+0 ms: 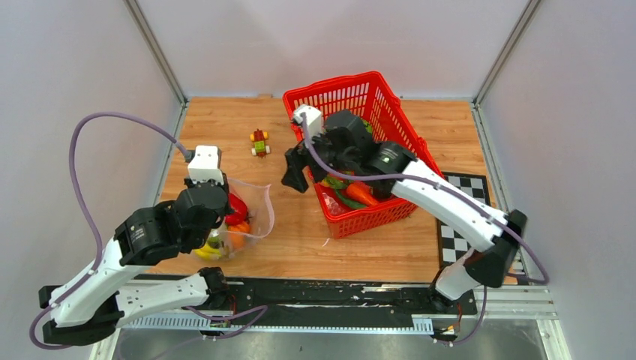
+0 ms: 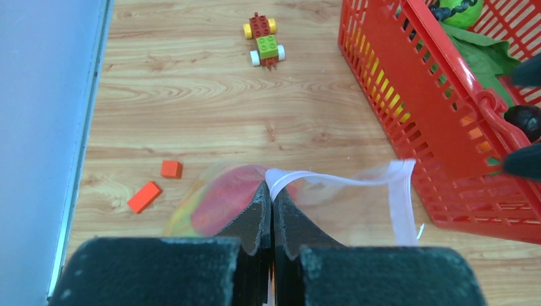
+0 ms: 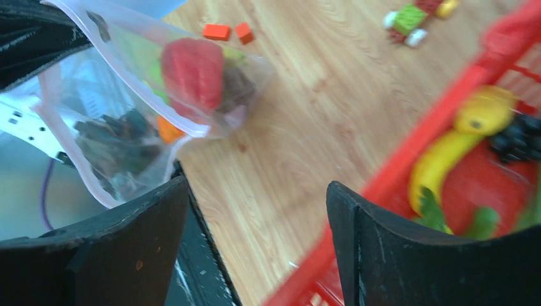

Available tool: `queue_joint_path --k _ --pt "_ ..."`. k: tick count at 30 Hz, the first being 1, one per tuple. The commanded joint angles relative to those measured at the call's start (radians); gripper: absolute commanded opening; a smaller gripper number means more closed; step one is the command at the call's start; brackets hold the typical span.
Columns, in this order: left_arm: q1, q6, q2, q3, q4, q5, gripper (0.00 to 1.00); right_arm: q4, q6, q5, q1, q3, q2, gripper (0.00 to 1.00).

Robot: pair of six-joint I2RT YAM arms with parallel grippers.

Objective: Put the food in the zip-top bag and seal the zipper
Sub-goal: Adjust the zipper food storage bag at the center of the board, then pick up the fake fruit from the zipper food storage bag.

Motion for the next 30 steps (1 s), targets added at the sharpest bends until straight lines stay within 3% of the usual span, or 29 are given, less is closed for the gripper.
queue_joint_path --k 1,5,9,14,19,23,30 --pt "0.002 0.029 0.011 -0.014 0.127 0.020 0.00 -0.011 -0.090 0.151 -0.059 -0.094 -0.209 0.80" --pt "0.002 0.033 0.039 -0.026 0.145 0.048 0.00 -0.059 -0.087 0.298 -0.189 -0.203 -0.286 0.80" --pt "0.002 0.033 0.048 -0.044 0.173 0.082 0.00 -0.186 -0.087 0.342 -0.349 -0.227 -0.204 0.81" --pt "0.002 0.035 0.037 -0.065 0.205 0.115 0.00 -0.266 -0.173 0.270 -0.393 -0.261 -0.060 0.83" --pt "0.002 0.031 0.031 -0.091 0.238 0.161 0.00 -0.319 -0.141 0.355 -0.428 -0.224 0.094 0.80" --pt "0.002 0.030 0.022 -0.100 0.249 0.191 0.00 -0.356 -0.049 0.538 -0.444 -0.191 0.196 0.83" --pt "0.002 0.032 -0.009 -0.129 0.294 0.229 0.00 -0.272 -0.027 0.475 -0.490 -0.250 0.246 0.78"
